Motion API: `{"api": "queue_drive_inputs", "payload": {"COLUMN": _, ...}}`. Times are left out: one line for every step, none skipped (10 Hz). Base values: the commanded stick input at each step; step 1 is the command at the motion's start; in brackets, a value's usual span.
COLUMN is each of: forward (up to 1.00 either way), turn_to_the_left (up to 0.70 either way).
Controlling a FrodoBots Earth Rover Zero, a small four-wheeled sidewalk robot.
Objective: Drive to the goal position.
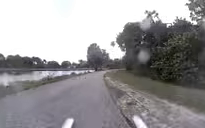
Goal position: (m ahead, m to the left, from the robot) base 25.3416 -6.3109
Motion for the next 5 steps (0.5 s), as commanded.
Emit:
{"api": "queue_drive_inputs", "payload": {"forward": 0.85, "turn_to_the_left": 0.34}}
{"api": "queue_drive_inputs", "payload": {"forward": 0.85, "turn_to_the_left": 0.34}}
{"api": "queue_drive_inputs", "payload": {"forward": 0.84, "turn_to_the_left": 0.33}}
{"api": "queue_drive_inputs", "payload": {"forward": 0.84, "turn_to_the_left": 0.33}}
{"api": "queue_drive_inputs", "payload": {"forward": 0.83, "turn_to_the_left": 0.31}}
